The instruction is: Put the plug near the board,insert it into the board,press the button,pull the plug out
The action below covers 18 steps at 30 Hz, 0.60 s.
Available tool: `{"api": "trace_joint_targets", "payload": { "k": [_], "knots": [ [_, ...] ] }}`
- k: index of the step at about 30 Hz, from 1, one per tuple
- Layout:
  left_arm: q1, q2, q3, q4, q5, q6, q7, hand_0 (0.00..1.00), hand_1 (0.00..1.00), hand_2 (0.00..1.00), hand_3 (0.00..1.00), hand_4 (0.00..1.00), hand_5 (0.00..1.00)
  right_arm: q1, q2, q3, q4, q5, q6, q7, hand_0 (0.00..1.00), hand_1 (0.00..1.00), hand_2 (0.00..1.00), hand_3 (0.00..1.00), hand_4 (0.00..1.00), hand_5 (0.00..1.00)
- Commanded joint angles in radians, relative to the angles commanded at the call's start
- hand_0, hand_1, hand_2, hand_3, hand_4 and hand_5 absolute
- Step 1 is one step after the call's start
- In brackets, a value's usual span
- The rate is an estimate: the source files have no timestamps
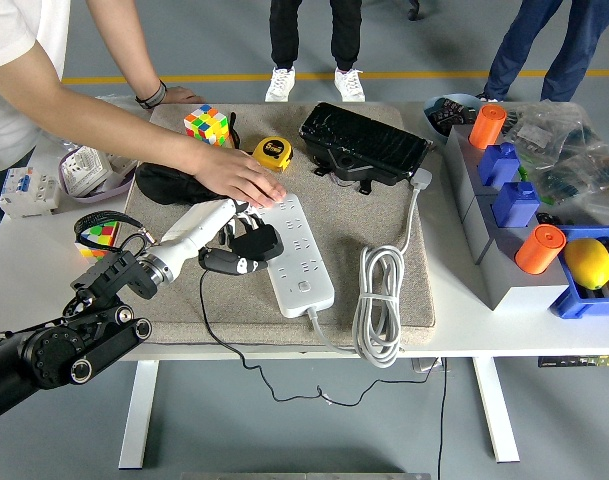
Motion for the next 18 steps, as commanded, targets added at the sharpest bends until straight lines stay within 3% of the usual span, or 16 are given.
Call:
{"api": "trace_joint_targets", "payload": {
  "k": [9, 10, 15, 16, 18],
  "knots": [
    [0.002, 0.000, -0.003, 0.000, 0.008, -0.006, 0.005, 0.213, 0.291, 0.352, 0.523, 0.799, 0.065, -0.001, 0.001, -0.002, 0.000, 0.000, 0.000, 0.001, 0.608, 0.612, 0.566, 0.544, 0.753, 0.253],
    [0.003, 0.000, -0.004, 0.000, 0.010, -0.007, 0.008, 0.246, 0.431, 0.487, 0.549, 0.828, 0.085, -0.001, 0.001, -0.002, 0.000, 0.000, 0.000, 0.001, 0.608, 0.612, 0.566, 0.544, 0.753, 0.253],
    [0.002, 0.001, -0.013, -0.003, 0.019, -0.016, 0.025, 0.246, 0.431, 0.487, 0.549, 0.828, 0.085, 0.002, 0.001, 0.004, 0.003, -0.004, 0.001, 0.000, 0.608, 0.612, 0.566, 0.544, 0.753, 0.253],
    [0.001, 0.001, -0.014, -0.004, 0.020, -0.017, 0.027, 0.283, 0.463, 0.518, 0.563, 0.913, 0.154, 0.003, 0.001, 0.005, 0.003, -0.005, 0.001, 0.000, 0.608, 0.612, 0.566, 0.544, 0.753, 0.253],
    [0.001, 0.000, -0.015, -0.003, 0.023, -0.019, 0.029, 0.283, 0.463, 0.518, 0.563, 0.913, 0.154, 0.003, 0.001, 0.006, 0.004, -0.006, 0.001, 0.000, 0.608, 0.612, 0.566, 0.544, 0.753, 0.253]
  ]
}}
